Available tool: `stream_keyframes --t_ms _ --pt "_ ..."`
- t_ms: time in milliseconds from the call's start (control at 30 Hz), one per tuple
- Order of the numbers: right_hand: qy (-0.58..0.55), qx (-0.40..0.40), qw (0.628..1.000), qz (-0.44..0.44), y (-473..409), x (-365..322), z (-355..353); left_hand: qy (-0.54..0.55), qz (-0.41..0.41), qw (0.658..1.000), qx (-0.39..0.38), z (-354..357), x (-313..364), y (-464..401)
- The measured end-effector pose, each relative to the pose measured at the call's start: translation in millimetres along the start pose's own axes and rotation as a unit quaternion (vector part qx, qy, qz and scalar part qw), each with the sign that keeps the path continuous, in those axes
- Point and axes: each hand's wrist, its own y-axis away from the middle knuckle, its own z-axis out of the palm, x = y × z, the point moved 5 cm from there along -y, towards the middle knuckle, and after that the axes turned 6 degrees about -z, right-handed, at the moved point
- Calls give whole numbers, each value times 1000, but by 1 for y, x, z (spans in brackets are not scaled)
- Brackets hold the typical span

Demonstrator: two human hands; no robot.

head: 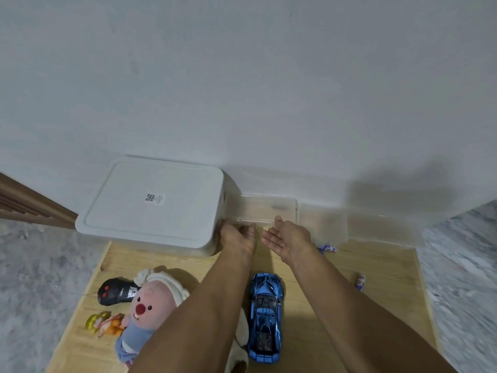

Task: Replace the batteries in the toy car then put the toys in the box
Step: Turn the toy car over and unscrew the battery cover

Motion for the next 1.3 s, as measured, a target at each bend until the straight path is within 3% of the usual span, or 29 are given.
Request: stream_keyframes --t_ms 167,400,533,633,700,767,833,933,967,1033,1067,1100,1167,1300 --pt "19 13 1000 -7 -4 5 -5 -73 8 997 12 9 -1 -2" --pt "18 12 1000 -5 -6 2 -5 -76 15 997 -3 16 0 -4" --pt "34 15 999 -26 -5 -7 -9 -18 27 999 -33 17 3 0" --pt "35 0 995 -90 -4 -19 -10 23 50 997 -59 17 6 9" --pt "46 -17 986 -157 -4 -26 -8 -37 58 996 -60 14 4 13" --pt "78 -17 971 -226 -5 -31 -5 -186 64 980 -23 8 1 17" --pt "159 0 939 -306 -8 -38 -3 -383 104 917 50 1 -1 27" --pt "310 14 873 -376 -12 -46 0 -597 219 766 92 -4 -1 43" --pt "348 16 854 -387 -16 -46 0 -658 259 699 102 -4 -3 48" --pt "402 11 832 -382 -25 -45 3 -768 342 530 115 -3 -6 55" --pt "421 11 827 -373 -28 -46 5 -801 368 459 106 -2 -8 57" --pt "435 13 823 -366 -32 -46 6 -823 378 413 93 -1 -9 57" --pt "459 1 812 -361 -33 -48 9 -854 362 367 74 -5 -9 50" --pt "517 -69 768 -371 -29 -43 21 -890 310 329 54 -13 -10 42"
